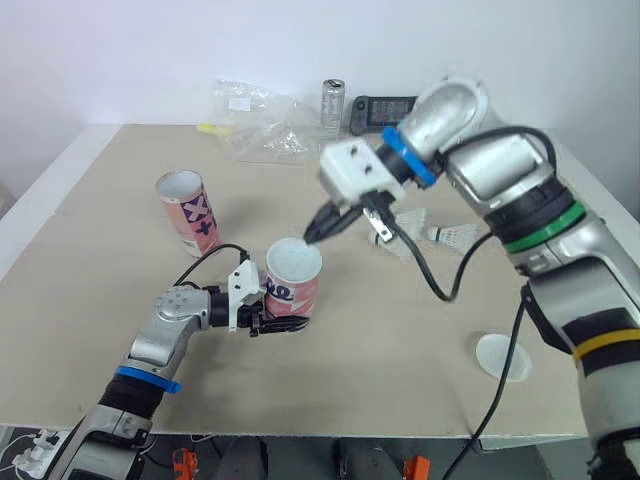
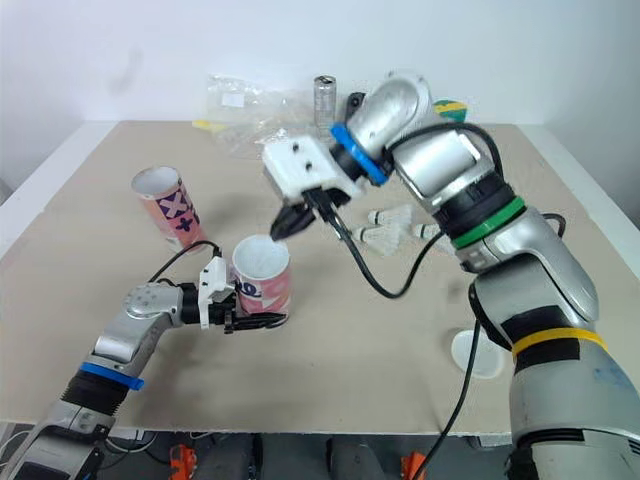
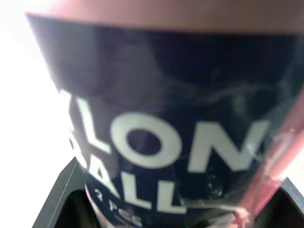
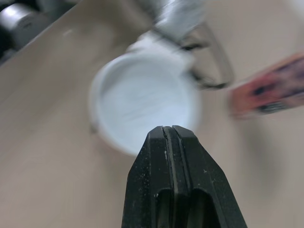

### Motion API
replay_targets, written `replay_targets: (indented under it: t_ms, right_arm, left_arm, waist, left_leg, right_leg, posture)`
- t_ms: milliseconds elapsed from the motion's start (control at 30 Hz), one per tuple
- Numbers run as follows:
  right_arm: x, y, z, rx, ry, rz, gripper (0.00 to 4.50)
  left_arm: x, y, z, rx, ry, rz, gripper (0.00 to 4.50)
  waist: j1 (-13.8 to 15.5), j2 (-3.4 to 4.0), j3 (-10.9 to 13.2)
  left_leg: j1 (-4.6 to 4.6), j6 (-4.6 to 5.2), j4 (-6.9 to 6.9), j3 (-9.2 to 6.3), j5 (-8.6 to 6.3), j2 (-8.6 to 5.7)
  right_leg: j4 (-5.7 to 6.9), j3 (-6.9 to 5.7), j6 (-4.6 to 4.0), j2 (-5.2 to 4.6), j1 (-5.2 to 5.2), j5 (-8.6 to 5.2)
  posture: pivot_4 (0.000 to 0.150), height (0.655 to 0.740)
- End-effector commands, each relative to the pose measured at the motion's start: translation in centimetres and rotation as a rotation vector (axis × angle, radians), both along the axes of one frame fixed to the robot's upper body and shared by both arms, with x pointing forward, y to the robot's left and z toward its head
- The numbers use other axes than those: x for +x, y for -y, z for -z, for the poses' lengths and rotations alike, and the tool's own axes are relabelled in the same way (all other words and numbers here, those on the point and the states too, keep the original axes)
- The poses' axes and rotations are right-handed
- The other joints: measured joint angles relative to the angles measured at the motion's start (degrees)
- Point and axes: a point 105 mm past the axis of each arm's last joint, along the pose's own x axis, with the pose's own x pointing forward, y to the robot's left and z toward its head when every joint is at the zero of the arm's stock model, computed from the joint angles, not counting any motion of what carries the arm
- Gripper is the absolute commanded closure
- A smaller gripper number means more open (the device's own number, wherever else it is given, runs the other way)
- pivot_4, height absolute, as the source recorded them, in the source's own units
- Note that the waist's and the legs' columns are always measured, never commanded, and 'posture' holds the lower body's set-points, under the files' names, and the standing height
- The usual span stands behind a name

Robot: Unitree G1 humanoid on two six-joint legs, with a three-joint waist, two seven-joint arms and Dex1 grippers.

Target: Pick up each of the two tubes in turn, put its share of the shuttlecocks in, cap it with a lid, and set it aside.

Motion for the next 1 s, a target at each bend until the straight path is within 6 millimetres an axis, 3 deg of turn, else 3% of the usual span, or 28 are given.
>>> replay_targets:
  t_ms: [33, 167, 400, 500, 567, 667, 733, 800, 900, 1000]
  right_arm:
    - [-1.1, -1.5, 0.4, -0.025, 0.012, -0.071, 4.46]
    - [-1.2, -3.1, 1.8, -0.038, 0.016, -0.081, 4.46]
    - [-0.4, -2.7, 4.1, -0.153, 0.117, -0.107, 4.46]
    - [-1.1, -3.0, 2.1, -0.058, 0.042, -0.105, 4.46]
    - [-1.5, -2.8, -1.4, 0.086, -0.024, -0.078, 4.46]
    - [-0.8, -1.5, -4.7, 0.255, -0.071, 0.023, 4.46]
    - [-0.2, -0.3, -5.9, 0.333, -0.126, 0.110, 3.98]
    - [-0.4, 3.0, -5.6, 0.393, -0.169, 0.196, 3.11]
    - [-0.6, 5.3, -4.6, 0.448, -0.199, 0.304, 1.78]
    - [-1.2, 6.6, -2.9, 0.479, -0.221, 0.365, 0.42]
  left_arm:
    - [-1.3, -0.5, 4.3, 0.105, -0.160, -0.003, 1.68]
    - [-1.3, -0.5, 4.1, 0.105, -0.157, -0.004, 1.68]
    - [-1.2, -0.5, 3.9, 0.099, -0.152, -0.016, 1.68]
    - [-1.1, -0.5, 3.7, 0.089, -0.142, -0.028, 1.68]
    - [-1.0, -0.4, 3.4, 0.077, -0.131, -0.037, 1.68]
    - [-0.9, -0.4, 3.0, 0.059, -0.126, -0.048, 1.68]
    - [-0.9, -0.5, 2.9, 0.048, -0.125, -0.054, 1.68]
    - [-0.8, -0.5, 2.6, 0.032, -0.112, -0.064, 0.96]
    - [-0.8, -0.6, 2.4, 0.021, -0.121, -0.059, 0.00]
    - [-0.8, -0.6, 2.5, 0.046, -0.094, -0.040, 0.00]
  waist:
    - [0.0, 0.02, 0.0]
    - [0.0, -0.04, 0.0]
    - [0.0, -0.05, -0.2]
    - [-0.1, -0.08, -0.3]
    - [-0.1, -0.09, -0.3]
    - [0.1, -0.11, -0.2]
    - [0.1, -0.14, -0.2]
    - [0.5, -0.24, -0.2]
    - [0.6, -0.30, -0.1]
    - [0.0, 0.13, 0.1]
  left_leg:
    - [0.01, 0.00, -0.01, 0.00, 0.00, 0.01]
    - [0.02, 0.00, -0.03, -0.07, 0.00, 0.03]
    - [0.17, 0.00, -0.14, -0.05, -0.01, 0.05]
    - [0.32, 0.00, -0.20, -0.04, -0.01, 0.07]
    - [0.28, 0.00, -0.19, 0.02, 0.00, 0.08]
    - [0.03, 0.00, -0.19, -0.02, 0.00, 0.06]
    - [-0.03, 0.00, -0.20, -0.07, -0.01, 0.01]
    - [-0.05, -0.05, -0.27, -0.10, -0.07, -0.02]
    - [-0.14, -0.20, -0.28, -0.16, -0.27, -0.04]
    - [-0.17, -0.14, -0.35, -0.04, -0.34, -0.07]
  right_leg:
    - [0.00, -0.01, 0.01, 0.01, 0.00, 0.01]
    - [0.00, -0.09, 0.05, 0.05, 0.02, 0.02]
    - [0.00, -0.09, -0.04, 0.05, 0.06, -0.02]
    - [0.00, -0.09, -0.22, 0.07, 0.09, -0.09]
    - [0.00, -0.05, -0.26, 0.05, 0.07, -0.05]
    - [0.00, -0.05, -0.21, 0.04, -0.07, -0.06]
    - [-0.01, -0.06, -0.07, 0.01, -0.06, 0.02]
    - [-0.08, -0.08, -0.27, -0.02, -0.05, 0.06]
    - [-0.14, -0.15, -0.25, -0.06, -0.06, -0.14]
    - [-0.13, 0.01, -0.23, -0.04, -0.18, -0.20]
  posture:
    - [0.150, 0.7236]
    - [0.150, 0.7236]
    - [0.150, 0.7236]
    - [0.150, 0.7236]
    - [0.150, 0.7236]
    - [0.150, 0.7236]
    - [0.150, 0.7236]
    - [0.150, 0.7236]
    - [0.150, 0.7236]
    - [0.150, 0.7236]
